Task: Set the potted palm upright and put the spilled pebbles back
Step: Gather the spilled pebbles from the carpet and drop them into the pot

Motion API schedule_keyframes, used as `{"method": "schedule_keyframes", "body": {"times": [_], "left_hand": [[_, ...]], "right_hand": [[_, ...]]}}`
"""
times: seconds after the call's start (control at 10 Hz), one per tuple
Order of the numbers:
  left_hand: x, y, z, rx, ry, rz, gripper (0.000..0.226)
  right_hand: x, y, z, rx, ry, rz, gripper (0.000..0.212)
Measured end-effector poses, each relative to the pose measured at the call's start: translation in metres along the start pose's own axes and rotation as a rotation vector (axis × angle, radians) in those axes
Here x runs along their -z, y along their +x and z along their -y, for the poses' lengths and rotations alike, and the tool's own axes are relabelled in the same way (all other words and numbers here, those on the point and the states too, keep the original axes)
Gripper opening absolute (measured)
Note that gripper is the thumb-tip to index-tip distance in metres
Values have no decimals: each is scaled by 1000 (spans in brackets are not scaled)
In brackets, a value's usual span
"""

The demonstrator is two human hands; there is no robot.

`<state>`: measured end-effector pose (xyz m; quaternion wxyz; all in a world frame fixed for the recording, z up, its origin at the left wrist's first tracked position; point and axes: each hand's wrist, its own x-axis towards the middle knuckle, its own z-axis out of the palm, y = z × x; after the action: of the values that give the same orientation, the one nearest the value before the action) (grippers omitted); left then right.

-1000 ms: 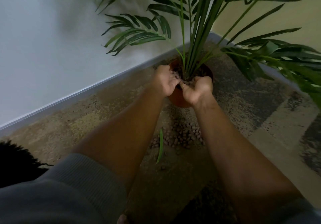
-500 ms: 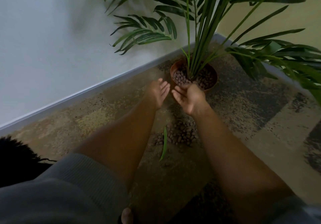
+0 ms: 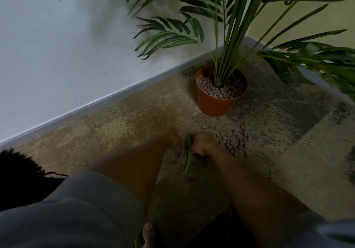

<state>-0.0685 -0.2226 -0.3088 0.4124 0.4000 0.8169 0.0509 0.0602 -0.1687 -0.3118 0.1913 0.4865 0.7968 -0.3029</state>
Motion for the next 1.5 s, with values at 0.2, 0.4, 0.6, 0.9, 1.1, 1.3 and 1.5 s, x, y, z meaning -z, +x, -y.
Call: {"method": "schedule_keyframes", "body": {"times": [0.2, 0.4, 0.6, 0.9, 1.1, 1.3, 1.5], "left_hand": [[-16, 12, 16, -136, 418, 98, 63], [-36, 11, 32, -133, 403, 37, 112], [-41, 17, 43, -171, 383, 10, 60], [-42, 17, 37, -242, 276, -56, 26], [-41, 13, 30, -217, 219, -20, 6], [-39, 19, 30, -143, 122, 55, 10], [-30, 16, 22, 83, -512, 59, 29]], "right_hand": [[-19, 0, 3, 274, 98, -159, 17], [-36, 10, 6, 439, -166, -140, 38], [-40, 12, 0, 447, -278, -143, 40], [-46, 15, 0, 393, -179, -133, 43], [-47, 20, 1, 358, -137, -118, 42], [-43, 17, -2, 271, 105, -157, 21], [-35, 18, -4, -30, 869, -31, 17]]}}
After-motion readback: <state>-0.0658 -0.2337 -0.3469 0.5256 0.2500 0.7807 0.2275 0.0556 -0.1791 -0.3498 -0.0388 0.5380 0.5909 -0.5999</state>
